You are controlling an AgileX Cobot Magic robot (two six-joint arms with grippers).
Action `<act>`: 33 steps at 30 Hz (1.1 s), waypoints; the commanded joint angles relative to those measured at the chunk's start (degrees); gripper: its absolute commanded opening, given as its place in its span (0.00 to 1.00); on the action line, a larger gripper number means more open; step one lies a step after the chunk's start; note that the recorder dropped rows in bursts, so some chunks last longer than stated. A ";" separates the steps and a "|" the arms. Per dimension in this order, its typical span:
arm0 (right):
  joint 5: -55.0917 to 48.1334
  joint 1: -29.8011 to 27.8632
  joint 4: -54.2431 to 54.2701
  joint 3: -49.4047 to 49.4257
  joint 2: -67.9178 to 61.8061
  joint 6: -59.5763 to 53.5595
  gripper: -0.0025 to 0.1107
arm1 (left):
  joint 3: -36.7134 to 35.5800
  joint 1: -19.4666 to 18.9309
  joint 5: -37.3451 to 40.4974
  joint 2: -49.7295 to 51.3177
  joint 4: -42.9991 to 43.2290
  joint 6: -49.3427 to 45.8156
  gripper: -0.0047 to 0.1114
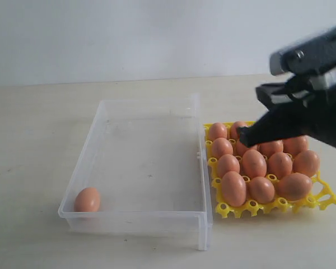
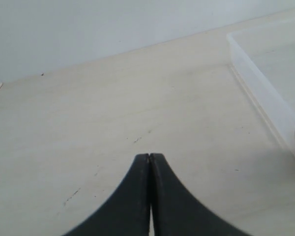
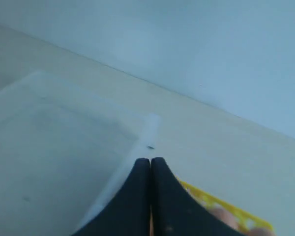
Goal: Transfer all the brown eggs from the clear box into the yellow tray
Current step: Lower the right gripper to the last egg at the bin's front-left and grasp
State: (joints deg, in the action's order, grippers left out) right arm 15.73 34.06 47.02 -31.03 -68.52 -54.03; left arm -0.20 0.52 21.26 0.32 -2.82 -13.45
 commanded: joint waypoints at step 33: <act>-57.61 8.93 -10.78 -59.23 -57.35 59.95 0.56 | 0.20 0.04 -0.43 -0.32 -0.08 -0.09 0.04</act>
State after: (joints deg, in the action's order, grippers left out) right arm -43.40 42.94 33.98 -89.83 -125.66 5.68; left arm -0.20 0.52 21.26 0.32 -2.82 -13.45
